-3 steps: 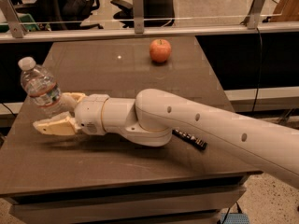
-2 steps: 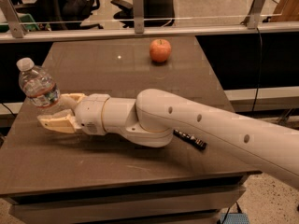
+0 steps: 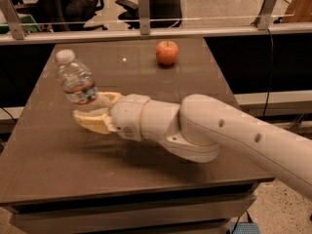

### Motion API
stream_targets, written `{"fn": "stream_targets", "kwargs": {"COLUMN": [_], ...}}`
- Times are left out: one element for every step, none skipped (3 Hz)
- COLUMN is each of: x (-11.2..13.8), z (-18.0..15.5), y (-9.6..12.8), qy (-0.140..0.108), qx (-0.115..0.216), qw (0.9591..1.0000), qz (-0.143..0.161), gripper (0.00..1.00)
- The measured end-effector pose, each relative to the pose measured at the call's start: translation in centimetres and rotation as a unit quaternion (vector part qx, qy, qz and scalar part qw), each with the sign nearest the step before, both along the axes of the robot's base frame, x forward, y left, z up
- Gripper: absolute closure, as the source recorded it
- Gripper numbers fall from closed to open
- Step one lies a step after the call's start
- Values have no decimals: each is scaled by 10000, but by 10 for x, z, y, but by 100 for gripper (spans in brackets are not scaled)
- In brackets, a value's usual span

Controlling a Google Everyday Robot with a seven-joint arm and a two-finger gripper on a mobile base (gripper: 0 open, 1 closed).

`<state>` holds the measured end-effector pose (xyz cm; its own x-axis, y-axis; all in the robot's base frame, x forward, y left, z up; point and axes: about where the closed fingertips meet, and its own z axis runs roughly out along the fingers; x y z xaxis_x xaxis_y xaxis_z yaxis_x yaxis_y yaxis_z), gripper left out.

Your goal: Move water bottle near apple

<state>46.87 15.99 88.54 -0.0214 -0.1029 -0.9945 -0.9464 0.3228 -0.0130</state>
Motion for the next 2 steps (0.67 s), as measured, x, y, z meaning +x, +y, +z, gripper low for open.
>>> {"fn": "stream_targets", "kwargs": {"x": [-10, -18], "z": [9, 28], "y": [-59, -122], "qy": [-70, -260], "qx": [-19, 172], "qw": [9990, 9953], "qz": [-437, -920], "gripper": [100, 100]}}
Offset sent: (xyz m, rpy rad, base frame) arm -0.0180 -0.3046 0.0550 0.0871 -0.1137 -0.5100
